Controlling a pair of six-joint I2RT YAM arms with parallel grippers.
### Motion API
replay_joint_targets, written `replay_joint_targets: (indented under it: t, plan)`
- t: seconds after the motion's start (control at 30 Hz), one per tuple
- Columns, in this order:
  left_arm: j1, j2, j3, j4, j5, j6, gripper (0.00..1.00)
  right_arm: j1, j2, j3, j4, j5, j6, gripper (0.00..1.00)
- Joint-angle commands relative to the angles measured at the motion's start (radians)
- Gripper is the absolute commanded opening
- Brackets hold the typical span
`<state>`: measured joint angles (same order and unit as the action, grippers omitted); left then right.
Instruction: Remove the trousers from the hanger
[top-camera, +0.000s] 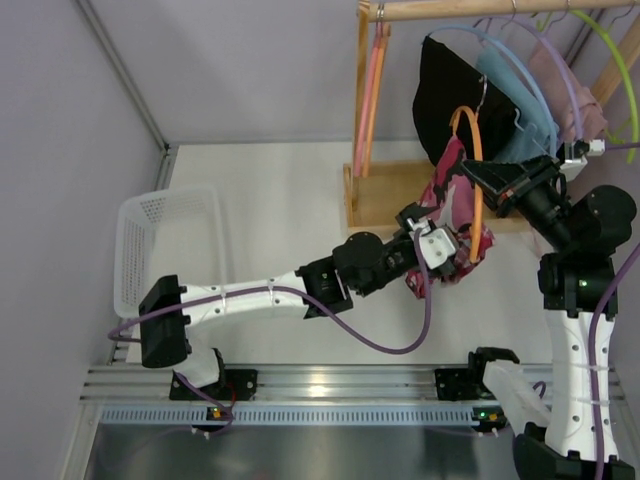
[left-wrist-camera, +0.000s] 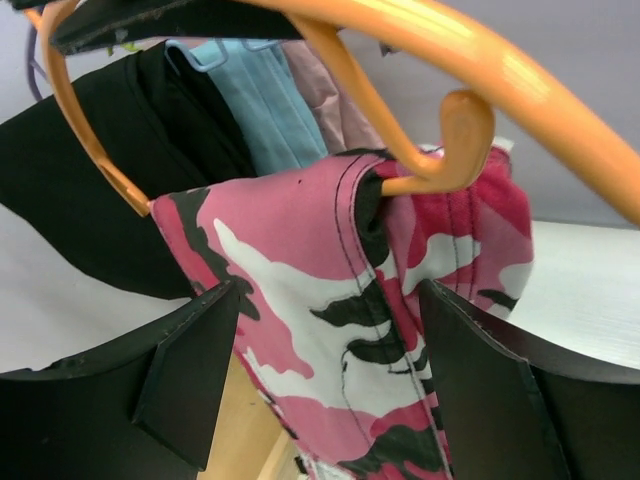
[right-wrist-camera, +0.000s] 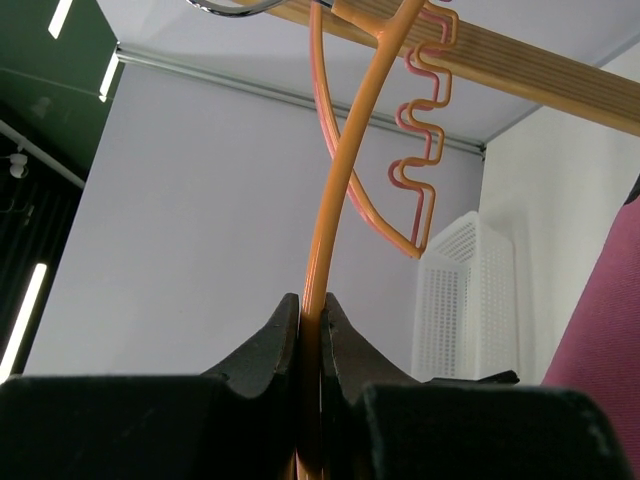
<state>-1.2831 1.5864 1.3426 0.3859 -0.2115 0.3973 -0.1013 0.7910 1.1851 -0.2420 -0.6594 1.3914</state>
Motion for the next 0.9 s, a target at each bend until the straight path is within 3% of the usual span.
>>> replay_joint_targets:
  t: [0.0,0.23,0.53,0.73,0.87]
  plan:
    - [0.001,-0.005,-0.046,0.140,-0.045,0.028,0.79,-0.009,-0.015,0.122,0.270,0.006,0.014,0.00]
    - [0.001,0.004,-0.115,0.140,-0.098,0.014,0.90,-0.009,0.031,0.211,0.279,0.009,0.021,0.00]
    - [0.001,0.009,-0.105,0.142,-0.048,-0.043,0.97,-0.009,0.040,0.243,0.273,0.024,0.023,0.00]
    - [0.002,0.073,-0.046,0.142,-0.130,-0.006,0.95,-0.009,0.034,0.246,0.277,0.018,0.035,0.00]
    - [0.018,0.092,-0.022,0.148,-0.152,0.011,0.84,-0.009,0.030,0.246,0.265,0.009,0.029,0.00]
